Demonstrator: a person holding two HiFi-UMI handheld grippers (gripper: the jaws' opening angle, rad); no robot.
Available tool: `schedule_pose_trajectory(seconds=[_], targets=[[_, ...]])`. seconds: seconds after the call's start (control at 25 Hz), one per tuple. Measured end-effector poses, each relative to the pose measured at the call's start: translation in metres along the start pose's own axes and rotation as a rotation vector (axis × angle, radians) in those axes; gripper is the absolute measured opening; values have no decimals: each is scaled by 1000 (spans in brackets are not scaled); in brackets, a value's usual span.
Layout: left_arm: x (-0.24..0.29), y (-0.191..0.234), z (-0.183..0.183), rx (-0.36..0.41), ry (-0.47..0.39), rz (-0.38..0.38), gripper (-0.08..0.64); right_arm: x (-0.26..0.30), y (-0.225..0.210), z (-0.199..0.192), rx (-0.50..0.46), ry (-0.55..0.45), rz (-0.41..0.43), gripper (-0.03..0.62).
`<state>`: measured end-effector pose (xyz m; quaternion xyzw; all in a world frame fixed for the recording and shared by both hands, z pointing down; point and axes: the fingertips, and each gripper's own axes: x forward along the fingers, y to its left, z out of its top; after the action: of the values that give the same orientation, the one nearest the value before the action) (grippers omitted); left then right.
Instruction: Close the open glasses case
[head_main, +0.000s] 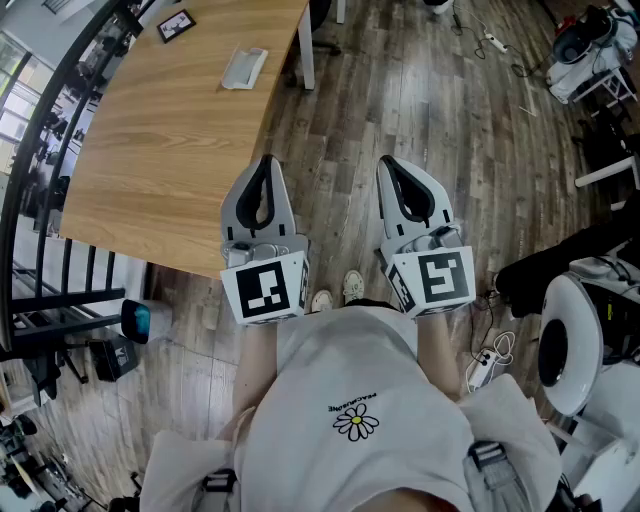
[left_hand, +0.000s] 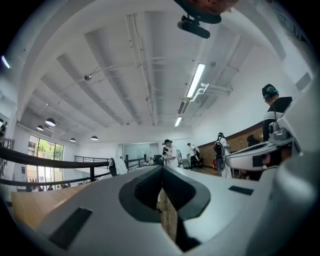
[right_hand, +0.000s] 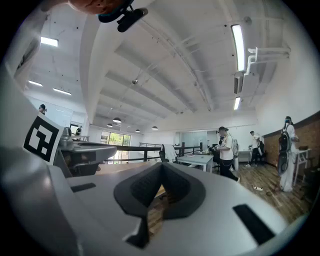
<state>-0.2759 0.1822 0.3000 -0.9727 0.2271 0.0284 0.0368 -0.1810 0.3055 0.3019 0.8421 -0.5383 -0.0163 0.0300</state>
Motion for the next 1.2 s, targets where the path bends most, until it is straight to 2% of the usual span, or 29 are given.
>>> schedule_pose_trajectory(seconds=[0.28,0.52,0.64,0.88,1.04,1.2], targets=[[11,8,-4,-10,3,19,17,12,-3,-8,-15,11,13,6],[20,9,-14,-23,19,45,17,17,-13,-14,55,-15,48,8],[31,4,-22,-29,21,56,17,21,-23,-25,49,3,74,8],[50,-5,-20,-153,19,40,17,29,-44,-31,76,22,94,8],[70,-31,-16,-124,18,35,17,36,-76,-39,126,21,101,8],[91,-36,-22,-119,11,46,17,49,-86,-46,113,18,139,8]])
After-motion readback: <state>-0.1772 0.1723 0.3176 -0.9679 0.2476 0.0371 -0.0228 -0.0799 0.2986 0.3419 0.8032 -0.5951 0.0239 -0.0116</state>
